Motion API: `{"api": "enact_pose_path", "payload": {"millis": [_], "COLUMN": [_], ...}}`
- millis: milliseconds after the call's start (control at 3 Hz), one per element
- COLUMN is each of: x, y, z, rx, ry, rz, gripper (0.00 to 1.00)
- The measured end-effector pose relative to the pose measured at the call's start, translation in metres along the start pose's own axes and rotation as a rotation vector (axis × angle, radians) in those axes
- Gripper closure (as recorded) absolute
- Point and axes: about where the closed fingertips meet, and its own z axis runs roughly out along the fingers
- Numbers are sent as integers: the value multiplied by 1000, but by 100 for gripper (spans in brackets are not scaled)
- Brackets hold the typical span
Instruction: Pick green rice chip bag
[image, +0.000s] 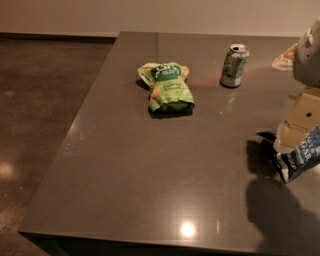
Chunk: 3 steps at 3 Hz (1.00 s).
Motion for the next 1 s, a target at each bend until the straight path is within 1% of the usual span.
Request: {"api": "enact_pose_path", "payload": {"millis": [333, 667, 1000], "x": [0, -9, -37], "y": [0, -3, -15], "z": [0, -1, 4], "rx": [0, -12, -20], "ry": [0, -26, -73], "rz": [0, 15, 16], "gripper": [0, 0, 0]}}
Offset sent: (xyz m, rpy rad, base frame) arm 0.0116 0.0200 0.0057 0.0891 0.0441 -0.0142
